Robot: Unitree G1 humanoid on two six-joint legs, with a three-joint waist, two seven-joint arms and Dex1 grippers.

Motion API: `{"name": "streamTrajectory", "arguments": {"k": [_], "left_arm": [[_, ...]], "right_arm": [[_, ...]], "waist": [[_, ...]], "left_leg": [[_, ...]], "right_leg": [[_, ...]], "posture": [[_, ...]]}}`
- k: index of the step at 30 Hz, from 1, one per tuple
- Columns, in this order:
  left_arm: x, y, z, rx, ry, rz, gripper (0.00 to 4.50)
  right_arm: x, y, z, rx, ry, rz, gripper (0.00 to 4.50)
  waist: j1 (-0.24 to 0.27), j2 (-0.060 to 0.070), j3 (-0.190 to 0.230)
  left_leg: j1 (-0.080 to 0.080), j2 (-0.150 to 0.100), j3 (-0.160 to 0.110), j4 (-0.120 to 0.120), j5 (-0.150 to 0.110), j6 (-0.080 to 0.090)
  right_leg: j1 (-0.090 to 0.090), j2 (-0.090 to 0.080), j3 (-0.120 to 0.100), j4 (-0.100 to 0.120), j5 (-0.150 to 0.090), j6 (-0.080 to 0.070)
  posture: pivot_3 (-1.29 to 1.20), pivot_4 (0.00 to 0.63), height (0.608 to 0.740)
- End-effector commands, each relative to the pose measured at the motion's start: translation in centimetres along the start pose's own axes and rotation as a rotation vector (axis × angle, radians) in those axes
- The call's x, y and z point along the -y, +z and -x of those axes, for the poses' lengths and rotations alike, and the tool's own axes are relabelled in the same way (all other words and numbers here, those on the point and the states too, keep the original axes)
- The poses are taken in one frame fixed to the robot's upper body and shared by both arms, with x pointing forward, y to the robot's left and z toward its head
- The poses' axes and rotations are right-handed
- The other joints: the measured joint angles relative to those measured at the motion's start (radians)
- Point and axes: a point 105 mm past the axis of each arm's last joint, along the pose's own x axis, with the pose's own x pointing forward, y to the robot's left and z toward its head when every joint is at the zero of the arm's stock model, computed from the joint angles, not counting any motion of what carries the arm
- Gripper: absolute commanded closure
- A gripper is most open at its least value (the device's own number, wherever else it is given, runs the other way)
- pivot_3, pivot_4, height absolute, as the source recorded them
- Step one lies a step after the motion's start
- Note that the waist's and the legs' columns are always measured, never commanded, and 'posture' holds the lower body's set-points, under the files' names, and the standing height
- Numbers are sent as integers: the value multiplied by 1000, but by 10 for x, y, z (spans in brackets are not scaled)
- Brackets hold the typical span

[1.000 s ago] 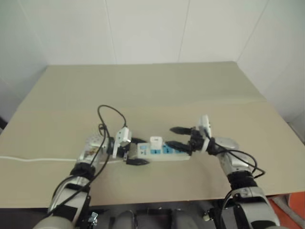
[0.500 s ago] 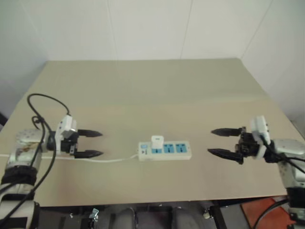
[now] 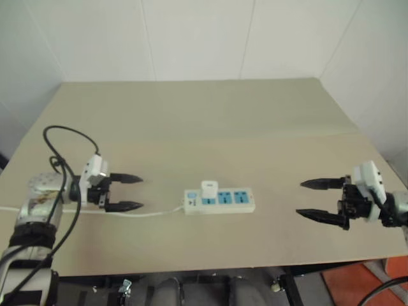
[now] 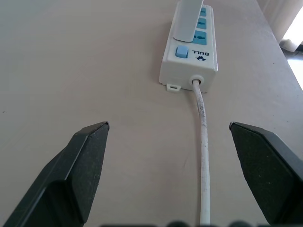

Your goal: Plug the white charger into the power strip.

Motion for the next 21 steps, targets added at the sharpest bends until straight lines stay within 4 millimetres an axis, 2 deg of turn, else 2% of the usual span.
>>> {"name": "streamTrajectory", "arguments": {"k": [1, 10, 13, 21], "left_arm": [[-5, 12, 3, 11, 9, -42, 51], [-4, 15, -3, 17, -13, -34, 51], [-4, 15, -3, 16, -11, -36, 51], [-3, 17, -2, 21, -13, -40, 51]], "right_arm": [[-6, 19, 12, -2, 33, -67, 0], [-11, 28, 16, -16, 40, -238, 0], [-13, 21, 14, -54, 29, -294, 0], [-15, 24, 15, -40, -4, -224, 0]], "waist": [[0, 0, 0], [0, 0, 0], [0, 0, 0], [1, 0, 0]], "left_leg": [[0, 0, 0, 0, 0, 0], [0, 0, -1, 1, 0, 0], [0, 0, -1, 1, 0, 0], [0, 0, -1, 3, 0, 0]], "right_leg": [[0, 0, 0, 0, 0, 0], [1, 0, 0, 0, 0, 0], [1, 0, 0, 0, 0, 0], [1, 0, 0, 0, 0, 1]], "posture": [[0, 150, 740], [0, 150, 740], [0, 150, 740], [0, 150, 740]]}}
